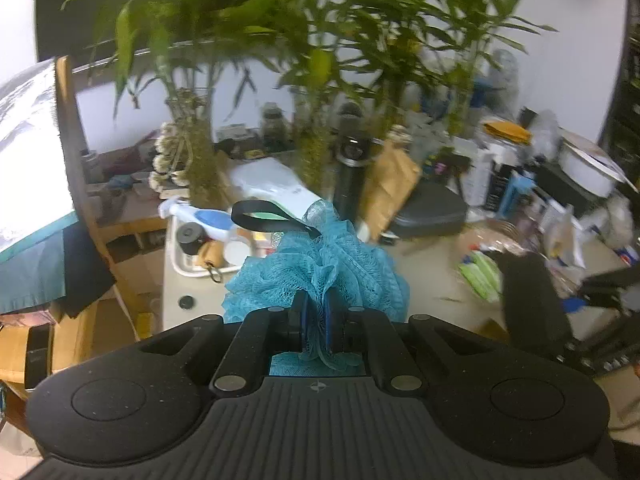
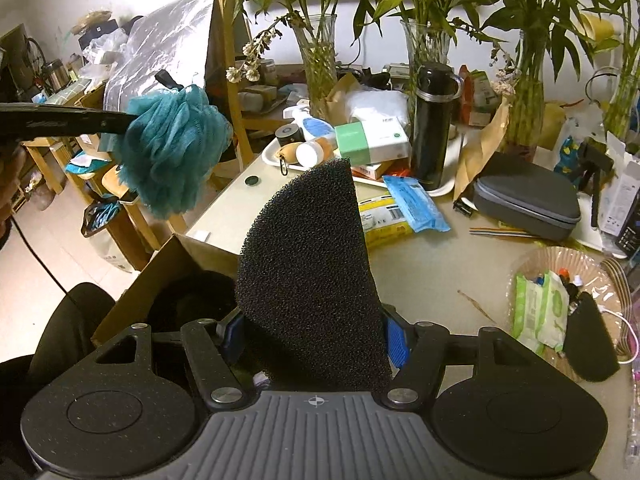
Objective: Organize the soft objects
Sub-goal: 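Carry the loofah in the left tool while the right tool carries the foam pad, then open the left tool over the box while the right tool releases the foam pad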
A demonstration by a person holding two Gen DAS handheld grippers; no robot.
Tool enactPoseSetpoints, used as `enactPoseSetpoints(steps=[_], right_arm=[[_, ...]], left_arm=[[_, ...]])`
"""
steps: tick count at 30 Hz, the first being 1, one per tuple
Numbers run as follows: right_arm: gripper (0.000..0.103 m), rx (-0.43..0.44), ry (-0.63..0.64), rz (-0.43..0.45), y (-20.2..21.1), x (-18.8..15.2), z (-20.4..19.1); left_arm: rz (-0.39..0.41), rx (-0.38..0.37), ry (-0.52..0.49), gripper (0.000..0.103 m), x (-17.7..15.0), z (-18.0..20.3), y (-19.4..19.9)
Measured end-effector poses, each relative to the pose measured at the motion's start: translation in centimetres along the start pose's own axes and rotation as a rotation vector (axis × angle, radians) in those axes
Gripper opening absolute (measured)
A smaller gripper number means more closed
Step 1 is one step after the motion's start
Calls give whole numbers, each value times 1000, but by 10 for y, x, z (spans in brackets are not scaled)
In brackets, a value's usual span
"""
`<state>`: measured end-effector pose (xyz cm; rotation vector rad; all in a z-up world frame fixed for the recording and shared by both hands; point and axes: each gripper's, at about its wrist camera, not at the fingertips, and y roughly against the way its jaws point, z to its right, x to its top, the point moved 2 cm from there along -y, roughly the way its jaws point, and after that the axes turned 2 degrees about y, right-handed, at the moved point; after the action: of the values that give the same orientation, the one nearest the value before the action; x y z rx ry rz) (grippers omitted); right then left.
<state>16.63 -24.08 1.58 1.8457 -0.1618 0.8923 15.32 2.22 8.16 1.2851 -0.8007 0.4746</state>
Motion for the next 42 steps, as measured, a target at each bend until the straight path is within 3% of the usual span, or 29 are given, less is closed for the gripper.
enactPoseSetpoints(steps=[17,21,26,27,30,35,42], right_arm=[[69,17,-23,-41,1,-17,-8],[69,16,-24,-46,2,-20,-8],[69,8,-36,-53,4,-24,-6],[69,8,-40,-54,4,-24,-6],[70,9,-53,-59,5,-27,-5],[70,26,-83,-70,6,-30,-4],[70,61,-136,-71,7,-29,-4]], left_arm=[[-143,-158,-28,8,-56,37,3],[-171,-214,-51,12,-71,42,-4],[-168,-161,-106,15,-84,46,-2],[-162,-139,-115,28,-87,46,-1],[-131,-89,-132,48,-92,44,6],[-116,-58,-140,48,-99,42,14],[-123,-47,-76,48,-108,30,16]])
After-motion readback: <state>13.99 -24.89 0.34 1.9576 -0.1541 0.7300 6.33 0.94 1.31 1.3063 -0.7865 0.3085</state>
